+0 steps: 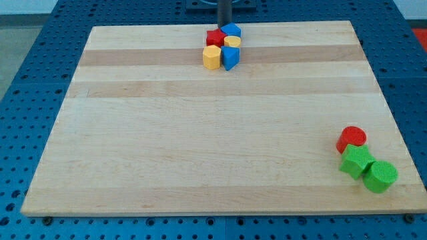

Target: Separate the blue cube and yellow heart from the group of blocks

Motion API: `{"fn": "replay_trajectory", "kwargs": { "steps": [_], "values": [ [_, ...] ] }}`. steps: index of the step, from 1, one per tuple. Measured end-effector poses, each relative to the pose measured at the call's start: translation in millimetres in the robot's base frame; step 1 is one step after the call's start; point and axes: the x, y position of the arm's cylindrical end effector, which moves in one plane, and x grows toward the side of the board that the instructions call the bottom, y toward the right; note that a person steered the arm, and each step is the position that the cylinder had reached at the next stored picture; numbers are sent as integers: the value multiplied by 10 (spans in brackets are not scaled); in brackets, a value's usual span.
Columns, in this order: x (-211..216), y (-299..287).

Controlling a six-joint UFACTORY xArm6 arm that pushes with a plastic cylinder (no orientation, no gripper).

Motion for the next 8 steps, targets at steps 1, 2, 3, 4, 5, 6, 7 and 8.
{"fn": "replay_trajectory", "kwargs": {
  "steps": [1, 2, 3, 4, 5, 6, 7, 8],
  "values": [
    [164, 67],
    [325, 127],
    [469, 258],
    [676, 416],
    [932, 578],
    [1148, 737],
    [1357, 805],
    [1606, 927]
  ]
}}
